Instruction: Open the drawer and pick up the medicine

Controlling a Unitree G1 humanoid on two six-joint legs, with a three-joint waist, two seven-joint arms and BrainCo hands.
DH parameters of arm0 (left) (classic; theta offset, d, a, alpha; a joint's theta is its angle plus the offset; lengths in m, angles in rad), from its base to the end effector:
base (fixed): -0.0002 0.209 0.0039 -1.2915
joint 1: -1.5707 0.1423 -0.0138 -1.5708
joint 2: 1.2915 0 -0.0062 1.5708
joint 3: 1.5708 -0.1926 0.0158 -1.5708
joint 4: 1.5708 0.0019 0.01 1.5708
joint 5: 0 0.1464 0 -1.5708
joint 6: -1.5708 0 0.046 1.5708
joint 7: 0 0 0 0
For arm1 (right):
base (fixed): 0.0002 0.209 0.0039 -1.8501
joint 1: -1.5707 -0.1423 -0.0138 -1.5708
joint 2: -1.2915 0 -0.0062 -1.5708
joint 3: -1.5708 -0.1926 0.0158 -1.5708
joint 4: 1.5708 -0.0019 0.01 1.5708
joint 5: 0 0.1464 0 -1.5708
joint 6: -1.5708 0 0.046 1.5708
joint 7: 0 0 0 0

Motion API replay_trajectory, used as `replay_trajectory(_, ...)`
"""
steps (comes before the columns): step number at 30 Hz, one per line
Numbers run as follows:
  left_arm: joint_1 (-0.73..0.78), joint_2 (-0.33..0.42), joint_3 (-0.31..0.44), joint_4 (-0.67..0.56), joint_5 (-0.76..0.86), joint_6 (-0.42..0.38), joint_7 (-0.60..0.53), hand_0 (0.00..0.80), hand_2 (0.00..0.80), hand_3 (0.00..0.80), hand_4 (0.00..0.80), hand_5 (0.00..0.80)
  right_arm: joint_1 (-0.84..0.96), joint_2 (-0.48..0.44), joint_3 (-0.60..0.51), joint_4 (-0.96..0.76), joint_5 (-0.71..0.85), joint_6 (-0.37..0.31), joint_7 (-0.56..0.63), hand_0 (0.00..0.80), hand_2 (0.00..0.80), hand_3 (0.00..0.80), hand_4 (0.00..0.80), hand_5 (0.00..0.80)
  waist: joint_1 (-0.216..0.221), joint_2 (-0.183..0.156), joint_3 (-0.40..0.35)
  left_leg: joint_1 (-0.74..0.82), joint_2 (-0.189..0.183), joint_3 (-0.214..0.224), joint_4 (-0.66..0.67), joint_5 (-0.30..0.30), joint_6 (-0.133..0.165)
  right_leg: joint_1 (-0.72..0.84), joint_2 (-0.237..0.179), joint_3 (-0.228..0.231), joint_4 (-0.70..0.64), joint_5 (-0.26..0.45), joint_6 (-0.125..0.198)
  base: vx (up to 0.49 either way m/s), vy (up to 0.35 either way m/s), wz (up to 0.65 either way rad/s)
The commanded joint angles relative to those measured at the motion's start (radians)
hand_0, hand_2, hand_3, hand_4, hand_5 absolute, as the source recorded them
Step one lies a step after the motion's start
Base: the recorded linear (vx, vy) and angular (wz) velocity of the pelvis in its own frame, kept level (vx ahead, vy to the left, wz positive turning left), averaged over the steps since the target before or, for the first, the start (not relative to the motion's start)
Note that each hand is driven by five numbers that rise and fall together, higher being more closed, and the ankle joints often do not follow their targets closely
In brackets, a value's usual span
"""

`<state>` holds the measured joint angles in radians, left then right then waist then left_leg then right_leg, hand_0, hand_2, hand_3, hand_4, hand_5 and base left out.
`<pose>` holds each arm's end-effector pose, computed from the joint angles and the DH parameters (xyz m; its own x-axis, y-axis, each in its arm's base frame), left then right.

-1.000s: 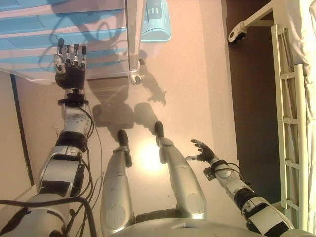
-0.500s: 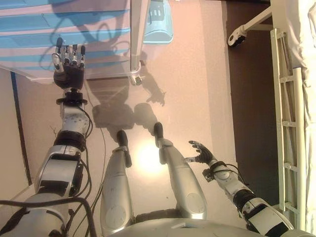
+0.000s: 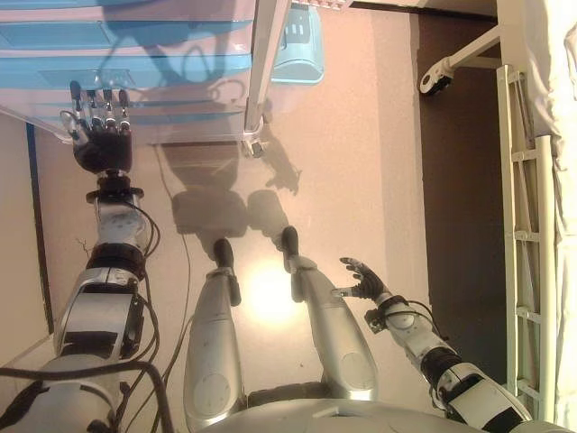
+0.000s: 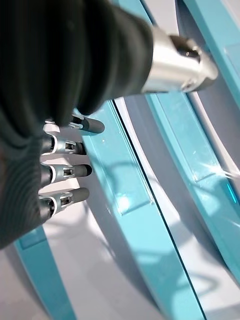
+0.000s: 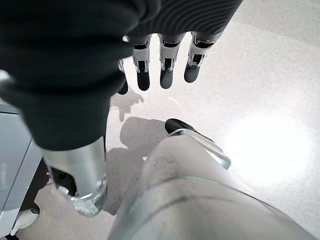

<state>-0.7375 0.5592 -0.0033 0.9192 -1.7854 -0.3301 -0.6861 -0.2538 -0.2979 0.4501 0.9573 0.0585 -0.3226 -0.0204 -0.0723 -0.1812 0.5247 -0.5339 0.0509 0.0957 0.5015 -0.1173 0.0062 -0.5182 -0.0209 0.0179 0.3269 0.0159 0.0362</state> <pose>0.3255 0.2988 0.1129 0.7468 0.2714 0.6071 0.4131 0.5262 -0.7433 0.2078 -0.1853 -0.0697 0.8673 0.1832 -0.4629 -0.3654 0.8657 -0.3422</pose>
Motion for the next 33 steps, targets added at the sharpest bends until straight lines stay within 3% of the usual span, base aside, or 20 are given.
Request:
replay_trajectory(1, -0.038, 0.083, 0.072, -0.068, -0.042, -0.105, -0.127, 0.0, 0.0, 0.0, 0.0, 0.0, 0.079, -0.021, 0.034, -0.048, 0.026, -0.008, 0.002, 0.0, 0.0, 0.0, 0.0, 0.0, 0.037, -0.024, -0.022, 0.007, -0.068, 0.019, 0.054, -0.126, 0.036, 0.066, 0.011, -0.036, -0.075, 0.011, 0.019, 0.0, 0.0, 0.0)
replay_trajectory(12, -0.137, 0.149, 0.029, -0.178, -0.036, -0.115, -0.17, 0.0, 0.0, 0.0, 0.0, 0.0, 0.101, -0.03, 0.04, -0.046, 0.021, -0.014, 0.014, 0.0, 0.0, 0.0, 0.0, 0.0, 0.041, -0.03, -0.024, 0.016, -0.07, 0.01, 0.044, -0.121, 0.037, 0.088, 0.014, -0.042, -0.09, 0.015, 0.017, 0.0, 0.0, 0.0)
replay_trajectory(13, -0.143, 0.149, 0.025, -0.192, -0.031, -0.111, -0.178, 0.075, 0.075, 0.075, 0.075, 0.075, 0.102, -0.03, 0.039, -0.044, 0.019, -0.017, 0.014, 0.0, 0.0, 0.0, 0.0, 0.0, 0.042, -0.03, -0.024, 0.018, -0.071, 0.009, 0.041, -0.12, 0.038, 0.091, 0.014, -0.043, -0.094, 0.016, 0.017, 0.0, 0.0, 0.0)
replay_trajectory(15, -0.149, 0.147, 0.015, -0.222, -0.021, -0.106, -0.189, 0.439, 0.439, 0.439, 0.439, 0.439, 0.103, -0.031, 0.038, -0.048, 0.017, -0.018, 0.015, 0.0, 0.0, 0.0, 0.0, 0.0, 0.044, -0.03, -0.024, 0.017, -0.073, 0.007, 0.038, -0.118, 0.037, 0.093, 0.014, -0.044, -0.097, 0.017, 0.017, -0.008, -0.008, 0.04)
replay_trajectory(17, -0.145, 0.141, 0.012, -0.248, -0.008, -0.101, -0.193, 0.577, 0.577, 0.577, 0.577, 0.577, 0.104, -0.03, 0.036, -0.048, 0.013, -0.021, 0.015, 0.0, 0.0, 0.0, 0.0, 0.0, 0.048, -0.029, -0.024, 0.022, -0.074, 0.004, 0.03, -0.115, 0.035, 0.098, 0.014, -0.046, -0.1, 0.015, 0.015, -0.013, -0.002, 0.06)
replay_trajectory(18, -0.143, 0.136, 0.012, -0.272, -0.002, -0.097, -0.202, 0.8, 0.8, 0.8, 0.8, 0.8, 0.102, -0.03, 0.034, -0.054, 0.006, -0.019, 0.013, 0.0, 0.0, 0.0, 0.0, 0.0, 0.051, -0.027, -0.023, 0.026, -0.076, 0.003, 0.023, -0.112, 0.034, 0.102, 0.014, -0.046, -0.103, 0.014, 0.014, -0.014, 0.005, 0.05)
replay_trajectory(23, -0.106, 0.112, 0.02, -0.345, 0.001, -0.078, -0.217, 0.8, 0.8, 0.8, 0.8, 0.8, 0.097, -0.031, 0.029, -0.063, -0.018, -0.018, 0.008, 0.0, 0.0, 0.0, 0.0, 0.0, 0.067, -0.02, -0.023, 0.036, -0.085, -0.013, -0.01, -0.085, 0.03, 0.112, 0.012, -0.053, -0.102, 0.006, 0.008, -0.05, 0.007, 0.04)
replay_trajectory(27, 0.011, 0.053, 0.041, -0.412, 0.028, -0.037, -0.225, 0.8, 0.8, 0.8, 0.8, 0.8, 0.1, -0.031, 0.016, -0.085, -0.041, 0.012, -0.001, 0.0, 0.0, 0.0, 0.0, 0.0, 0.101, 0.003, -0.034, 0.075, -0.095, -0.044, -0.066, -0.055, 0.024, 0.139, 0.008, -0.072, -0.074, -0.033, 0.001, -0.055, -0.016, 0.02)
replay_trajectory(33, 0.347, -0.139, 0.081, -0.462, 0.056, 0.064, -0.255, 0.8, 0.8, 0.8, 0.8, 0.8, 0.118, -0.046, -0.045, -0.092, -0.109, 0.054, -0.002, 0.0, 0.0, 0.0, 0.0, 0.0, 0.178, 0.071, -0.071, 0.19, -0.113, -0.129, -0.189, 0.009, 0.002, 0.24, -0.02, -0.125, -0.042, -0.109, -0.013, -0.015, -0.077, 0.41)
